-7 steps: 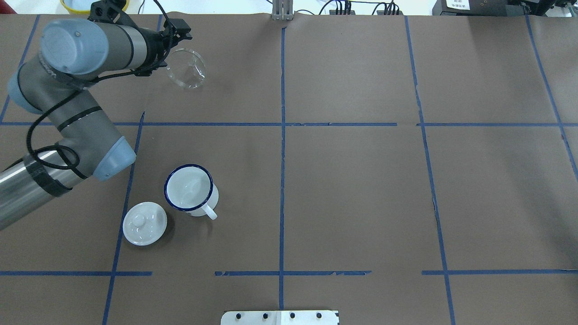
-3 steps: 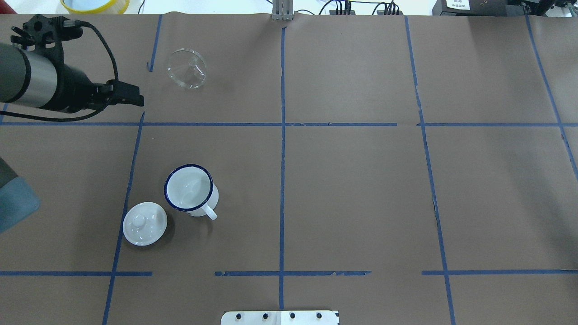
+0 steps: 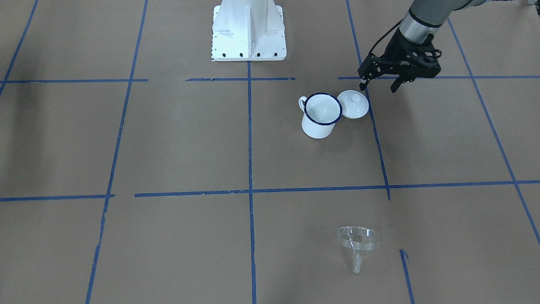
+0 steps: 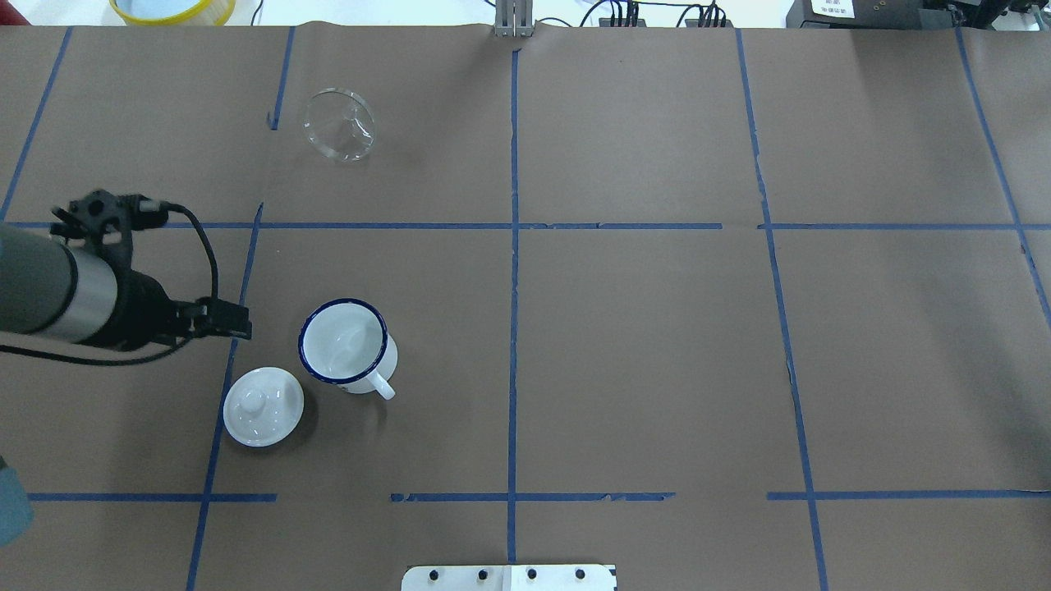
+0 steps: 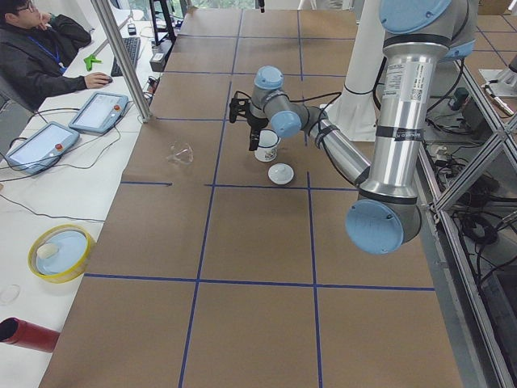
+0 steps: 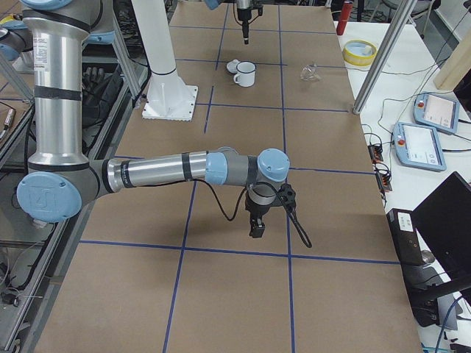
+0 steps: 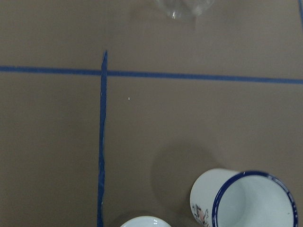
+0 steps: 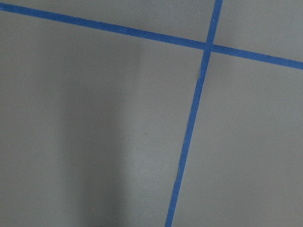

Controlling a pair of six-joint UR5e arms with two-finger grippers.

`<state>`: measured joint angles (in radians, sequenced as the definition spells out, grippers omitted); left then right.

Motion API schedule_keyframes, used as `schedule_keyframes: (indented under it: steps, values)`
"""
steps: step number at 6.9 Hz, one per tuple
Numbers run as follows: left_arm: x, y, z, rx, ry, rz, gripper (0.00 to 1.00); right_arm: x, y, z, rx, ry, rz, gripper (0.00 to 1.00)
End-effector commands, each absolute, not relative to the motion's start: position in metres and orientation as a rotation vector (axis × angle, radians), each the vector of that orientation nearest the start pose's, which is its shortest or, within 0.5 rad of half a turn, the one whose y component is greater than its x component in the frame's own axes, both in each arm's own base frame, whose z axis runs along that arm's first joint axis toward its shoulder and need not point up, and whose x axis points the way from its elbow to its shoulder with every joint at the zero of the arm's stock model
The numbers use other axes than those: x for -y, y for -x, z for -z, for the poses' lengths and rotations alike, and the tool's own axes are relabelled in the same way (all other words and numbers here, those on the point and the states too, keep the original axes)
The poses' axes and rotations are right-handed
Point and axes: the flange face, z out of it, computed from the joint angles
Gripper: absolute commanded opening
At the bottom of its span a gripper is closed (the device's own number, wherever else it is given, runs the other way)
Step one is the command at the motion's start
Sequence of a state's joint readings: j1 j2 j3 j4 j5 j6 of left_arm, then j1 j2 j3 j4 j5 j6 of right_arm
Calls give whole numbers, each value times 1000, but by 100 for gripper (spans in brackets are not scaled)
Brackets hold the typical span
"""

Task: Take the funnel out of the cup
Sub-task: 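Move the left gripper back toward the white upside-down funnel, then lower the left gripper onto the white funnel's spout and grasp it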

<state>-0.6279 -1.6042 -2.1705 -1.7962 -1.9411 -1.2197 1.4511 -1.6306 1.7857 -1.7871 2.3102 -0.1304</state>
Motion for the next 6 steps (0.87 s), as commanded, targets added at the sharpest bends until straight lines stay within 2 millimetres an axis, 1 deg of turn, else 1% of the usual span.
schedule_keyframes:
  steps: [1,2,3,4,6]
  values:
    - [303,-379,-355,-833,-27,156,100,462,-11,-605,741,53,216,100]
    - [307,-394,-364,-789,-38,162,100,462,-11,-606,741,55,216,100]
    - [308,-404,-378,-751,-68,161,100,462,-11,-604,741,52,217,100]
    - [311,-410,-375,-756,-73,156,99,462,-11,-605,741,53,216,100]
    - [313,-414,-377,-750,-91,112,99,462,-11,-605,741,53,216,100]
